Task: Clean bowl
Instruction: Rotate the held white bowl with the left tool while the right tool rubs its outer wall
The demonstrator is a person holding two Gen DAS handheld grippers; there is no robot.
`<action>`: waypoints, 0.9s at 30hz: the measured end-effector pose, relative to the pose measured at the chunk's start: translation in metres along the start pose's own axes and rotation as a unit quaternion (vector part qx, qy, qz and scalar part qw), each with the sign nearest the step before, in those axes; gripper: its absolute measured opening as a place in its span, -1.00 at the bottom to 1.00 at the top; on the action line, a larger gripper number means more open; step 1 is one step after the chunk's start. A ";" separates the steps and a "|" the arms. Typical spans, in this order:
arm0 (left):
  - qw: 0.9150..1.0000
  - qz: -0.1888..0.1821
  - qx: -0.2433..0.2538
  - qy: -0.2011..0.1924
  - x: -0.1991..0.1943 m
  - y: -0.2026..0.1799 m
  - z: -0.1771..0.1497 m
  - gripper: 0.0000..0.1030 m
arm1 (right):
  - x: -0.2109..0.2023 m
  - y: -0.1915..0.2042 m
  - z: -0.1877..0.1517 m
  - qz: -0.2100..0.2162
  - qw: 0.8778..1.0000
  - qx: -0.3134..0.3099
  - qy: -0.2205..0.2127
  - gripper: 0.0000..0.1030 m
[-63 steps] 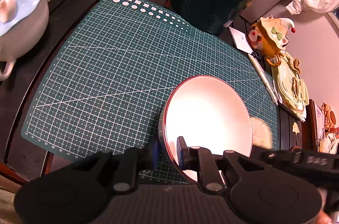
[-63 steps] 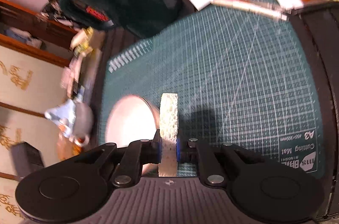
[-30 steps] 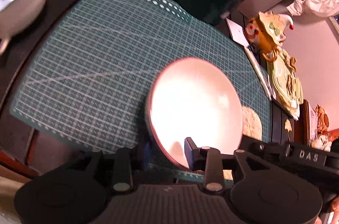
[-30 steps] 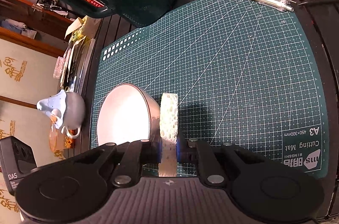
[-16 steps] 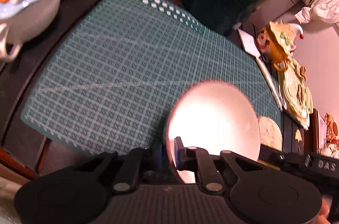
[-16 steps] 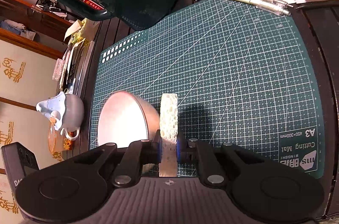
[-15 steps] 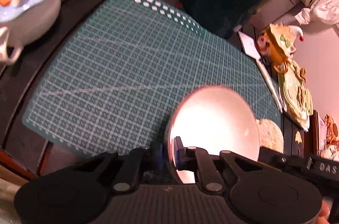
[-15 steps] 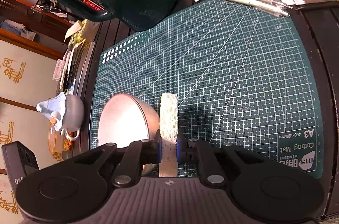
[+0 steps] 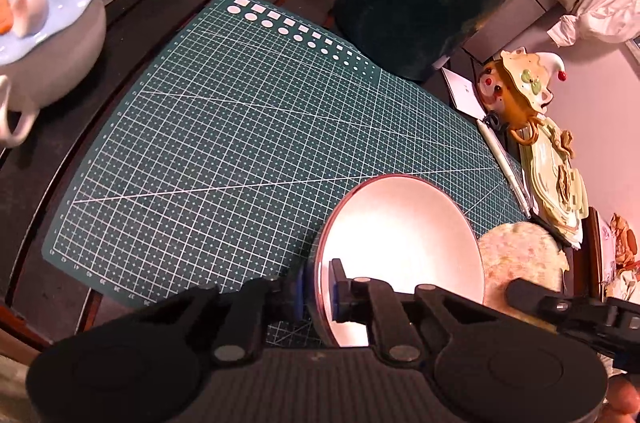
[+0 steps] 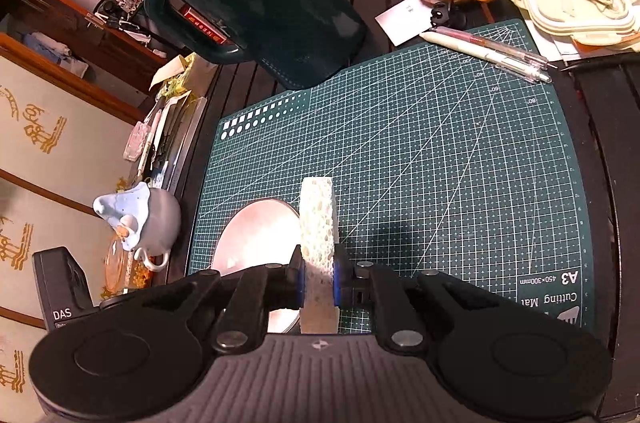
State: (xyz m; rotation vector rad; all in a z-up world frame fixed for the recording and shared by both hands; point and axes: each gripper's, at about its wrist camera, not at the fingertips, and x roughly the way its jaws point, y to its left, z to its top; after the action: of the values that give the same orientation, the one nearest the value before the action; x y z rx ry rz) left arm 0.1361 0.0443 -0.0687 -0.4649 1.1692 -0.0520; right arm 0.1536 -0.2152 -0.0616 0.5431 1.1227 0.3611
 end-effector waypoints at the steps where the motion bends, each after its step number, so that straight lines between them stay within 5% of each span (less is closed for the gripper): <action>1: 1.000 -0.001 -0.002 0.002 0.001 0.001 0.000 -0.81 | 0.004 -0.001 0.000 -0.002 1.000 0.002 0.006 -0.77; 12: 1.000 0.015 0.021 0.000 0.002 -0.005 -0.003 -0.74 | -0.004 -0.009 0.001 0.009 1.000 0.019 0.006 -0.75; 15: 0.999 0.022 0.024 0.002 0.003 -0.005 -0.003 -0.35 | -0.005 -0.009 0.002 0.009 1.000 0.016 0.004 -0.75; 20: 0.999 0.018 0.033 0.001 0.002 -0.008 -0.004 -0.07 | 0.010 -0.013 0.000 -0.004 0.999 0.023 0.026 -0.75; 27: 0.999 0.027 0.041 0.002 0.005 -0.009 -0.006 -0.01 | 0.015 -0.013 -0.002 -0.006 0.999 0.028 0.035 -0.75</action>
State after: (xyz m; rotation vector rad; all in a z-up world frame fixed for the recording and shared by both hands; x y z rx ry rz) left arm 0.1346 0.0328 -0.0713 -0.3605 1.1783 -0.0531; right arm 0.1577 -0.2170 -0.0814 0.5778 1.2055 0.3412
